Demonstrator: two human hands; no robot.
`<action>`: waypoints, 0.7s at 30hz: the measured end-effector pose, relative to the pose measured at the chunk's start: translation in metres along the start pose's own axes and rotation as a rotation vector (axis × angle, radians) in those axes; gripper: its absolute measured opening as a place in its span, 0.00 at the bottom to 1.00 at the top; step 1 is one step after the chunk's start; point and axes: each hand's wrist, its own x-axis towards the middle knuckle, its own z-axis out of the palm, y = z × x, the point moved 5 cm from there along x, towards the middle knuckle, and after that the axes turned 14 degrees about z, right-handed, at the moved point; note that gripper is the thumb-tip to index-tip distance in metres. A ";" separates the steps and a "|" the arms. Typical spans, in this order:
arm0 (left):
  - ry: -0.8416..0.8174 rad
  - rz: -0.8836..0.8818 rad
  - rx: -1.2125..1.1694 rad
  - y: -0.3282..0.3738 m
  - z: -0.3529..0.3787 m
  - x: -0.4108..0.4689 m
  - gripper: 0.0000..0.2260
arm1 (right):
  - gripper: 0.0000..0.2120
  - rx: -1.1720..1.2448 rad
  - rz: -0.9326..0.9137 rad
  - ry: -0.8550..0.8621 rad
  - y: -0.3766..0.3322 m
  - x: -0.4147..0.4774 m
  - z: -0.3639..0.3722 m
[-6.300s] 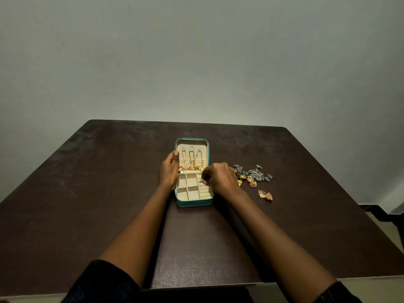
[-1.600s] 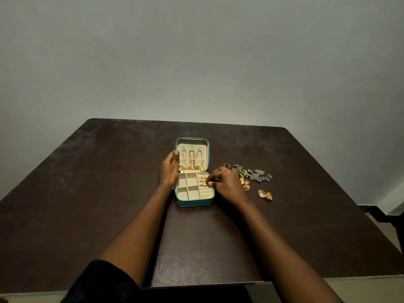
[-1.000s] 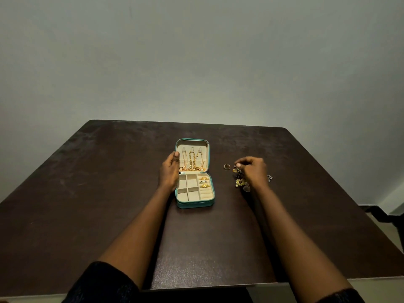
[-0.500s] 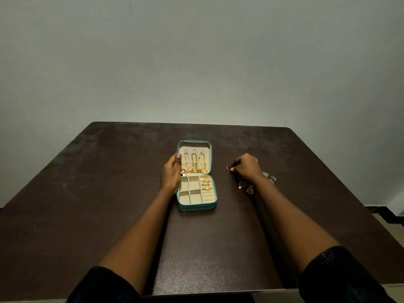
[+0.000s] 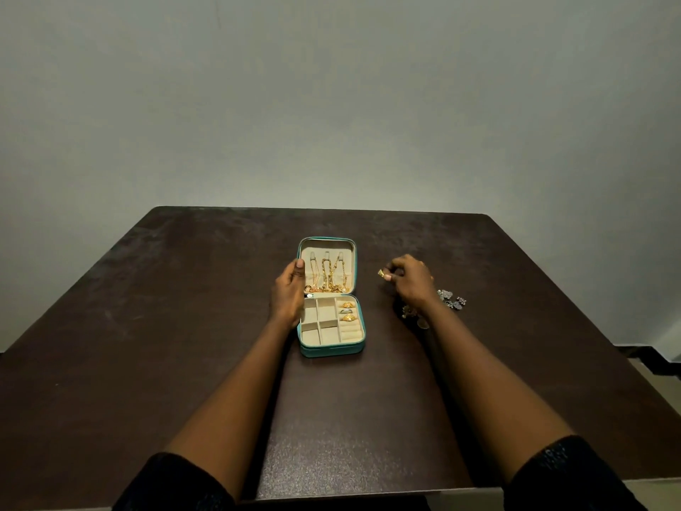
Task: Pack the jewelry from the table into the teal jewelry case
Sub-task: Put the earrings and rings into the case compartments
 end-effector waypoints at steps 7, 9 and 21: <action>0.012 0.015 -0.021 0.001 0.001 -0.001 0.17 | 0.14 0.859 0.024 -0.334 -0.005 -0.042 -0.017; 0.008 0.021 -0.018 0.000 0.000 0.000 0.17 | 0.12 0.997 0.059 -0.443 -0.005 -0.055 -0.013; 0.005 0.028 0.004 0.000 -0.002 0.000 0.16 | 0.08 1.210 0.065 -0.744 -0.002 -0.100 0.006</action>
